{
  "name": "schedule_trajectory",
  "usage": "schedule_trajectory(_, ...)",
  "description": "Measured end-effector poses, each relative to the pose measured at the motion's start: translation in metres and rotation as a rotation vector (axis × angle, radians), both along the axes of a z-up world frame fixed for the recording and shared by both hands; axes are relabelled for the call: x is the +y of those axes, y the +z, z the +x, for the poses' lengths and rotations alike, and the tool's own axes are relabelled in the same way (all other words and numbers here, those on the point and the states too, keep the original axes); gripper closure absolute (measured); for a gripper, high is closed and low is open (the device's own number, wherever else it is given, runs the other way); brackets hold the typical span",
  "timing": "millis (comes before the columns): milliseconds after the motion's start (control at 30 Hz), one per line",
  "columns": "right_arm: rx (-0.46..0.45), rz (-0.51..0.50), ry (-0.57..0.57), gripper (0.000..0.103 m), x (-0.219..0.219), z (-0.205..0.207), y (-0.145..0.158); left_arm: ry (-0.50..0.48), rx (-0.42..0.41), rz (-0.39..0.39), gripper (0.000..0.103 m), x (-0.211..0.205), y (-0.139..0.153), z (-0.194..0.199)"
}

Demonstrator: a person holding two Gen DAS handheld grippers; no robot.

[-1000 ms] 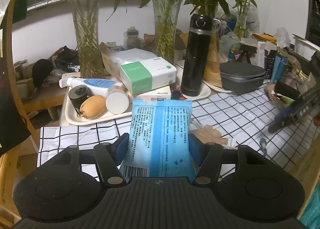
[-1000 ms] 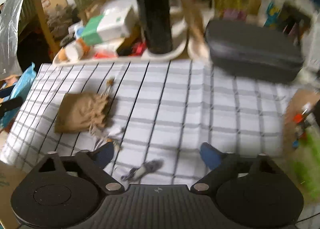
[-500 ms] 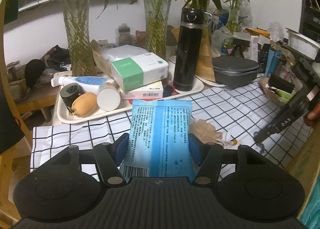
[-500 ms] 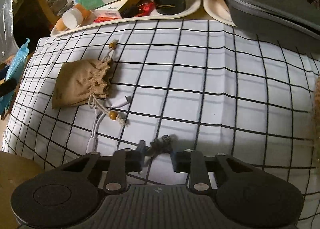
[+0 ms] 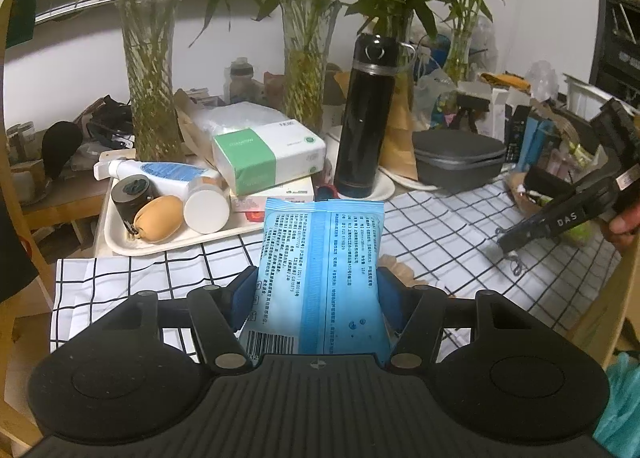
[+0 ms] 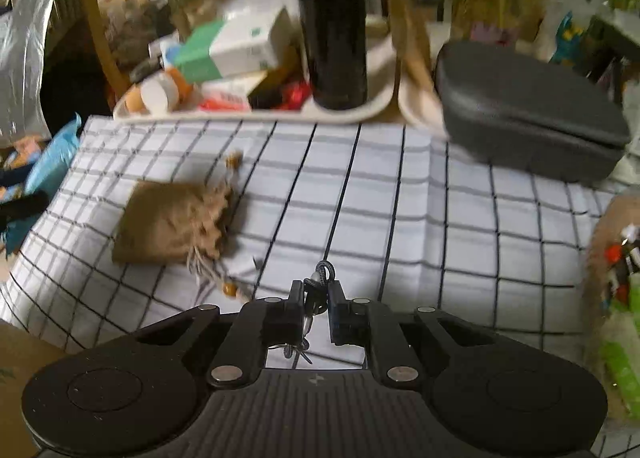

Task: Organize soft objects
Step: 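Carry the packet and cable with both tools over the cardboard box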

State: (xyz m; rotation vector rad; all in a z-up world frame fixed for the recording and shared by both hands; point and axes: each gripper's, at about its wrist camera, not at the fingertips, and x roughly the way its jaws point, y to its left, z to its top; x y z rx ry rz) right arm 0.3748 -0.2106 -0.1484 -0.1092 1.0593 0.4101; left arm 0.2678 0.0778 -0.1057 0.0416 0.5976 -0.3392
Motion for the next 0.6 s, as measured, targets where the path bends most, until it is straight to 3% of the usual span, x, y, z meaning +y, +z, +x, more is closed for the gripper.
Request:
schedule_trajectory(367,-0.199,0.06,-0.056,0.089,-0.023,-0.028,0.06,0.027,-0.053,0.028,0.042,-0.008,0.039,-0.022)
schedule_trajectory(600,-0.295,0.143,-0.086,0.089,-0.042,-0.079,0.095,0.036,-0.06,0.086,0.042,-0.018,0.057,-0.044)
